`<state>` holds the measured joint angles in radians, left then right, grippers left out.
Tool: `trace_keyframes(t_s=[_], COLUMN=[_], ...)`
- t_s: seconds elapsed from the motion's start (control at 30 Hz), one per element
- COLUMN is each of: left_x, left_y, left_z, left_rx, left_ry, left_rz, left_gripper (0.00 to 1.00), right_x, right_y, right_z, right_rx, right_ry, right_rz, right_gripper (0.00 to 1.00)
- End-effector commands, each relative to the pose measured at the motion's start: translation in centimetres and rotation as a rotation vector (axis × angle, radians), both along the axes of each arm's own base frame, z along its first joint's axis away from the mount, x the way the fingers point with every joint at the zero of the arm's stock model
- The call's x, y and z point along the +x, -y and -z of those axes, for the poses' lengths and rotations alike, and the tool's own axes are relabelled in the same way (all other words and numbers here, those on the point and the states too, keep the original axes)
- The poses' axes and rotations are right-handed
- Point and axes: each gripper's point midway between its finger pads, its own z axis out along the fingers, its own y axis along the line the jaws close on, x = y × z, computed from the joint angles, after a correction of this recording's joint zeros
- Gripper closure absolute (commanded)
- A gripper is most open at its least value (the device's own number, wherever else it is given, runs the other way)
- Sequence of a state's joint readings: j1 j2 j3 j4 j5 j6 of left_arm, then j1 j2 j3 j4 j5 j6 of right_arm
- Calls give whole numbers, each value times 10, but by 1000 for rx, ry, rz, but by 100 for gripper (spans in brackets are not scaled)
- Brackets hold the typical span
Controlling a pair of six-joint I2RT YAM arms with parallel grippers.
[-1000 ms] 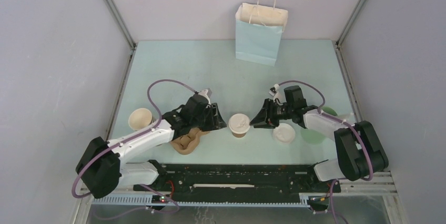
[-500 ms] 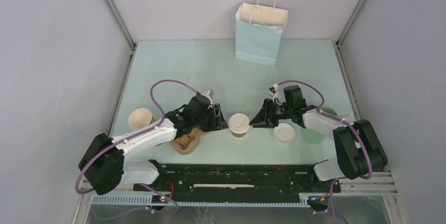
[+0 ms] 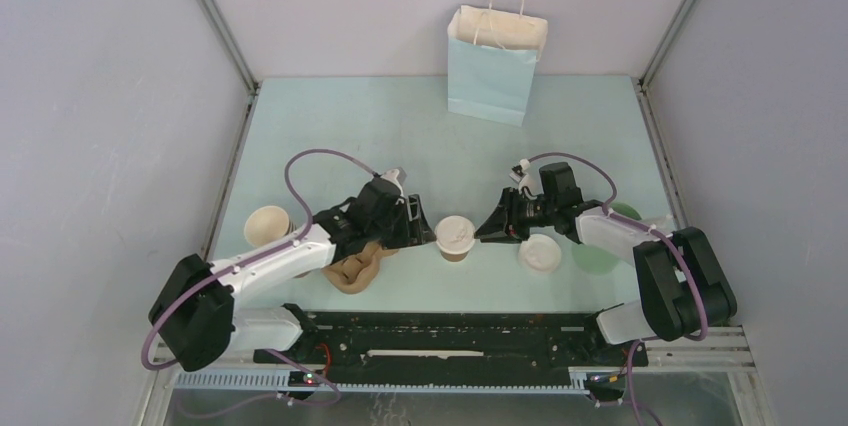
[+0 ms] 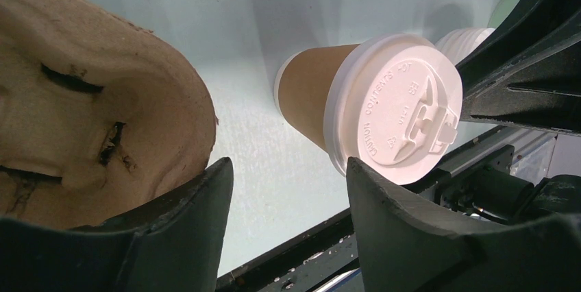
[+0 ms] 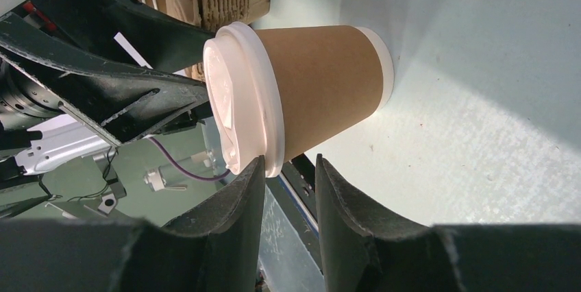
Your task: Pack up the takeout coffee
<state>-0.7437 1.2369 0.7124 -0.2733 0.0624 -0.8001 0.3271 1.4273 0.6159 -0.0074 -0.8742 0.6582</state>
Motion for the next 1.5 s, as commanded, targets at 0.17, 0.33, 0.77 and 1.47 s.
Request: trace_keyframes(t_s=[0.17,0.33,0.77,1.47], left_x=[19,17,3,17], left_y=[8,6,-2,21], left_z=[-14,-4,27,0], left_rx=[11,52,167,160], left_ry=[56,38,-8,47], left_rz=[2,9,29,78], left_gripper=[34,40,46,47], right_x=[12,12,-3,14], right_y=[-1,-2,25,1], right_z=[-5,3,65,2], right_rx=[-4,-33,-361,-123], right_ry=[56,55,-67,66], right_rz=[2,6,62,56], right_gripper=[59,59,66,61])
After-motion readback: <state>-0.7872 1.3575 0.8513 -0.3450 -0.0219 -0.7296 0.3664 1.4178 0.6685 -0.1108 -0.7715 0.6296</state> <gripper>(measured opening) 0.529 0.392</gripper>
